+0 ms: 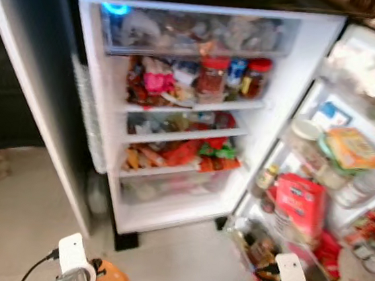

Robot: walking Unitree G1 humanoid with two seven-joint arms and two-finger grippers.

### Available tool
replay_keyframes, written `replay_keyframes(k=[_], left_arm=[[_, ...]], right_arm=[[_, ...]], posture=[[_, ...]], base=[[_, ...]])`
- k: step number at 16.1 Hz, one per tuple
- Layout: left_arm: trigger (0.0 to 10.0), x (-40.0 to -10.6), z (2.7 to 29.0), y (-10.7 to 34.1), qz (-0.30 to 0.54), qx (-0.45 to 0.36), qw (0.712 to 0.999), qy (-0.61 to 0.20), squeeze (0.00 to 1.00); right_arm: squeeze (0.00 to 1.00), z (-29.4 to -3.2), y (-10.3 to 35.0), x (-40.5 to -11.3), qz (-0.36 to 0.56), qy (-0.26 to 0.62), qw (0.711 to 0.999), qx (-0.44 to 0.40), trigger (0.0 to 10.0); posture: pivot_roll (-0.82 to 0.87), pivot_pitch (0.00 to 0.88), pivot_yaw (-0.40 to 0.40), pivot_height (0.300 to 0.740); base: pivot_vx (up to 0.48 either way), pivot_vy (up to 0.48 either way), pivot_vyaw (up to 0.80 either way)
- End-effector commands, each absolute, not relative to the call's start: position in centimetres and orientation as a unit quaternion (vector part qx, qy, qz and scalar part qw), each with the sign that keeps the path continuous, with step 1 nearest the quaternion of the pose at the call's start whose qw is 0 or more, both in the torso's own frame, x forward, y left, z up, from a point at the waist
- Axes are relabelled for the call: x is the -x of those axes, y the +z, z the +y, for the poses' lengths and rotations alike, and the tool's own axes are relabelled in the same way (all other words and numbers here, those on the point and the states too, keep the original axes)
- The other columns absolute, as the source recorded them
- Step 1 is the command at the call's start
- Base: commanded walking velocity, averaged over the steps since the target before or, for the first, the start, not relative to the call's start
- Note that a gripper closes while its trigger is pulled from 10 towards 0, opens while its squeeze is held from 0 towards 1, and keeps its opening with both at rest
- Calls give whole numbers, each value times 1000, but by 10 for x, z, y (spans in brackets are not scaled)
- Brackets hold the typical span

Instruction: Restocking fridge

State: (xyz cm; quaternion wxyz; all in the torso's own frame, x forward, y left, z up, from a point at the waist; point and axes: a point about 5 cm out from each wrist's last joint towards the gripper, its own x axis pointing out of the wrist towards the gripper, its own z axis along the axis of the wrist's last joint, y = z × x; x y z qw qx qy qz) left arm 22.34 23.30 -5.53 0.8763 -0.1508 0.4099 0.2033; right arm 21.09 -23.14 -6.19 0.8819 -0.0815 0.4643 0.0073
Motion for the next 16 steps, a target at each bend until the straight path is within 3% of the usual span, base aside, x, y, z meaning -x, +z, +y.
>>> replay_keyframes(k=[1, 7, 11, 16], left_arm=[[10000, -224, 234, -54, 407, 151, 878, 203, 0], [10000, -225, 235, -54, 403, 153, 880, 199, 0], [10000, -227, 234, -53, 389, 174, 882, 203, 0], [10000, -239, 243, -39, 295, 217, 909, 198, 0]], right_arm=[[0, -232, -61, -212, 463, 4, 883, 78, 10000], [0, -231, -61, -212, 464, 2, 882, 78, 10000], [0, -232, -61, -212, 464, 2, 882, 78, 10000], [0, -233, -60, -213, 464, 1, 882, 80, 10000]], posture=[[82, 0, -86, 740], [82, 0, -85, 740], [83, 0, -87, 740], [82, 0, -89, 740]], base=[[0, -240, 0], [0, -241, 0], [0, 0, 0], [0, 0, 0]])
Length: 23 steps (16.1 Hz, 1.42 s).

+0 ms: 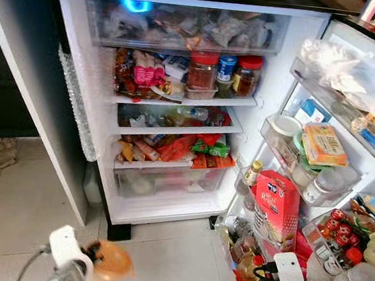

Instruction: Restocking fridge

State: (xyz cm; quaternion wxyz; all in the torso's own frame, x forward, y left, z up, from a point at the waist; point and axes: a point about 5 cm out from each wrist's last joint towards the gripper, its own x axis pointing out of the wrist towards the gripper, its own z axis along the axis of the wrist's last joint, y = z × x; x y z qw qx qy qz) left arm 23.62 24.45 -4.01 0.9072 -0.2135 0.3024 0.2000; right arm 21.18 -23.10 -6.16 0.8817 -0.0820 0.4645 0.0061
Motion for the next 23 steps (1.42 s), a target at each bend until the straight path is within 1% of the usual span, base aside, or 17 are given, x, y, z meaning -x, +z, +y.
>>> replay_keyframes(k=[1, 4, 8, 10, 13, 14, 16, 19, 21, 23], left_arm=[[10000, -252, 245, -27, 260, 232, 917, 196, 0], [10000, -283, 242, 1, 182, 266, 931, 175, 0], [10000, -302, 240, 21, 133, 287, 936, 153, 0], [10000, -317, 240, 41, 93, 287, 943, 138, 0], [10000, -331, 237, 59, 55, 297, 946, 118, 0], [10000, -333, 236, 62, 50, 303, 945, 113, 0], [10000, -338, 226, 67, 33, 333, 939, 79, 0], [10000, -337, 215, 63, 38, 348, 935, 52, 0], [10000, -336, 206, 60, 39, 382, 923, 23, 0], [10000, -332, 204, 56, 32, 408, 912, 2, 0]], right_arm=[[0, -233, -60, -213, 464, 1, 882, 79, 10000], [0, -233, -61, -213, 469, 4, 879, 82, 10000], [0, -232, -62, -210, 488, 20, 868, 89, 10000], [0, -231, -64, -209, 500, 25, 861, 86, 10000], [0, -230, -64, -208, 502, 23, 861, 85, 10000], [0, -230, -65, -208, 502, 23, 860, 85, 10000], [0, -229, -65, -207, 503, 23, 860, 83, 10000], [0, -229, -65, -207, 503, 22, 860, 80, 10000], [0, -229, -65, -207, 502, 22, 861, 80, 10000], [0, -230, -65, -207, 501, 21, 862, 79, 10000]], posture=[[79, 0, -87, 740], [79, 0, -87, 740], [79, 0, -80, 740], [80, 0, -75, 740], [77, 0, -69, 740], [77, 0, -69, 740], [74, 0, -63, 740], [70, 0, -60, 740], [69, 0, -63, 740], [68, 0, -69, 740]], base=[[0, 0, 0], [0, 0, 0], [0, 0, 0], [0, 0, 0], [0, 0, 0], [0, 0, 0], [0, 0, 0], [0, 0, 0], [264, 0, 0], [291, 0, 0]])
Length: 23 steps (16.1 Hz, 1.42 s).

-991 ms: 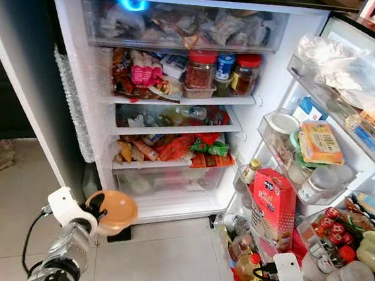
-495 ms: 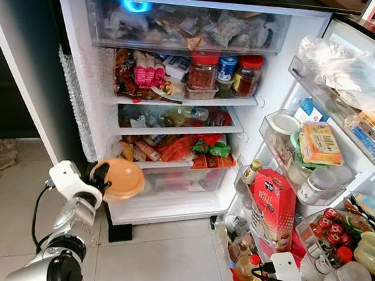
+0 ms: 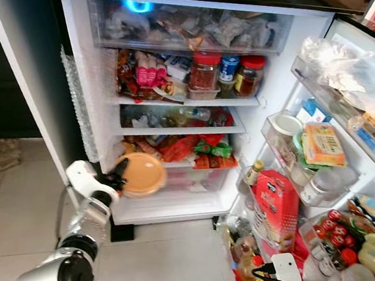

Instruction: Restocking fridge

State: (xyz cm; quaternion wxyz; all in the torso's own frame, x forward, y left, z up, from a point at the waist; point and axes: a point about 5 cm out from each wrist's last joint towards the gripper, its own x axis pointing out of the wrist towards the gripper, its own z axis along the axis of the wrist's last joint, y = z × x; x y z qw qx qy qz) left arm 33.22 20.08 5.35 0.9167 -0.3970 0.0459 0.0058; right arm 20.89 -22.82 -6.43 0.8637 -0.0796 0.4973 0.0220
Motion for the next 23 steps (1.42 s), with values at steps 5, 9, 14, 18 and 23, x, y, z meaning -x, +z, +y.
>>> replay_keyframes(k=[5, 9, 14, 18, 23], left_arm=[[10000, -325, 198, 46, 47, 404, 914, -12, 0], [10000, -326, 201, 49, 42, 407, 912, -8, 0], [10000, -325, 203, 47, 48, 401, 915, -9, 0], [10000, -322, 201, 43, 57, 398, 915, -9, 0], [10000, -322, 197, 40, 66, 400, 914, -11, 0]], right_arm=[[0, -231, -64, -209, 500, 23, 862, 81, 10000], [0, -232, -63, -209, 500, 24, 862, 82, 10000], [0, -231, -63, -209, 502, 26, 861, 82, 10000], [0, -230, -64, -208, 503, 30, 860, 79, 10000], [0, -229, -65, -207, 503, 32, 860, 77, 10000]], posture=[[70, 0, -76, 740], [77, 0, -81, 740], [70, 0, -76, 740], [64, 0, -69, 740], [57, 0, -63, 740]], base=[[313, 0, 0], [327, 0, 0], [333, 0, 0], [337, 0, 0], [335, 0, 0]])
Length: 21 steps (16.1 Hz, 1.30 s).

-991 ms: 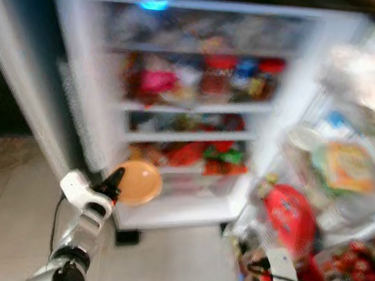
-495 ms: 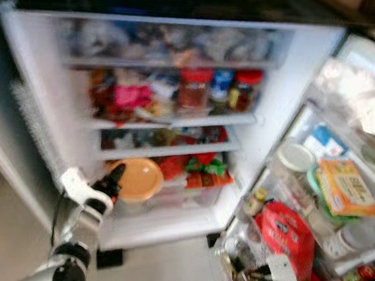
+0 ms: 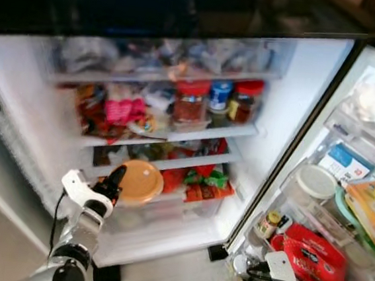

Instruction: Restocking fridge

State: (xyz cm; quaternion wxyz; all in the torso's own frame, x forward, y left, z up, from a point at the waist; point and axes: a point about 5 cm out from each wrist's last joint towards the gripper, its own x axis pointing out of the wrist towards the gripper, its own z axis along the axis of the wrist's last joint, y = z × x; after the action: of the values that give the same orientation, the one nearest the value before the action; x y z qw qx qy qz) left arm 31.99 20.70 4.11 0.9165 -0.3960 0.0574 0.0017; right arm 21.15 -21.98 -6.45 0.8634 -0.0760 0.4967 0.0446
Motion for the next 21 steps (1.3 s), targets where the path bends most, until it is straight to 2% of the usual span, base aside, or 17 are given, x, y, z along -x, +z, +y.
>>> replay_keyframes(k=[1, 3, 10, 14, 17, 21], left_arm=[[10000, -322, 196, 40, 67, 401, 914, -10, 0], [10000, -321, 197, 39, 71, 400, 914, -11, 0], [10000, -320, 194, 35, 86, 396, 914, -9, 0], [10000, -312, 196, 30, 80, 394, 916, -16, 0], [10000, -302, 198, 21, 87, 394, 915, -15, 0], [10000, -304, 193, 24, 88, 392, 915, -27, 0]], right_arm=[[0, -229, -65, -207, 503, 32, 860, 77, 10000], [0, -229, -65, -207, 502, 31, 861, 74, 10000], [0, -226, -69, -201, 496, 21, 866, 56, 10000], [0, -228, -78, -183, 514, 19, 856, 49, 10000], [0, -225, -85, -166, 511, 17, 859, 35, 10000], [0, -222, -90, -154, 503, 10, 864, 26, 10000]], posture=[[57, 0, -63, 740], [58, 0, -64, 740], [3, 0, -35, 740], [-24, 0, -25, 740], [-85, 14, -1, 740], [-104, 61, -4, 731]], base=[[337, 0, 0], [291, 0, 0], [0, 0, 0], [0, 0, 0], [0, 0, 0], [0, 0, 0]])
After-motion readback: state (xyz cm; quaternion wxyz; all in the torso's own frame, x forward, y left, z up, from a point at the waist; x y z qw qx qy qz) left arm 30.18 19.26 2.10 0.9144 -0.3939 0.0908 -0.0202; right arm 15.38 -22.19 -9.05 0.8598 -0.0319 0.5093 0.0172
